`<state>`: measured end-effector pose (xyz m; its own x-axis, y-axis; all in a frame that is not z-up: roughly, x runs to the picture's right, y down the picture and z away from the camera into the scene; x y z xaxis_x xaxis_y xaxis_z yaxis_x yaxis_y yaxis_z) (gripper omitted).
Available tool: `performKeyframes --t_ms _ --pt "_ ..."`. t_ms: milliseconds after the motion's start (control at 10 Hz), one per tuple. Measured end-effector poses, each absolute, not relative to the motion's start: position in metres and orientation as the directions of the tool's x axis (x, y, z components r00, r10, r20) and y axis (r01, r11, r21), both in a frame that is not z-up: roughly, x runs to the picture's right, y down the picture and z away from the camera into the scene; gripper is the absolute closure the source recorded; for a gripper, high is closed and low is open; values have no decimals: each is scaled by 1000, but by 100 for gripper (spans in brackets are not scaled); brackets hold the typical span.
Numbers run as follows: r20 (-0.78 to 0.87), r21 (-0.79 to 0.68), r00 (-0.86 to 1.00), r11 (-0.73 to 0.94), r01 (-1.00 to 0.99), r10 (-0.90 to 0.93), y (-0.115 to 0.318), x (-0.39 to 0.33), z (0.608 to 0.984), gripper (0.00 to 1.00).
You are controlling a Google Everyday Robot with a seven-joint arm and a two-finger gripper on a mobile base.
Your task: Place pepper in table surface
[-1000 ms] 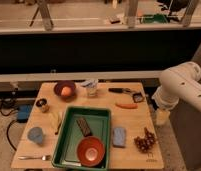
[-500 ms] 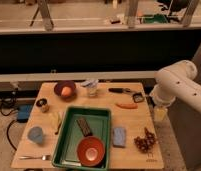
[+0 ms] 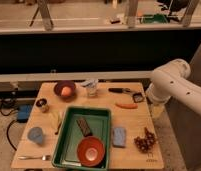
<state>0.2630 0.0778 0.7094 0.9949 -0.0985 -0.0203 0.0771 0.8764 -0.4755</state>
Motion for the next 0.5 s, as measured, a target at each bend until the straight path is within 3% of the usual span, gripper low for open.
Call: performKeyframes --t_ms 500 --pt "0 -451 988 882 138 -154 65 254 722 20"
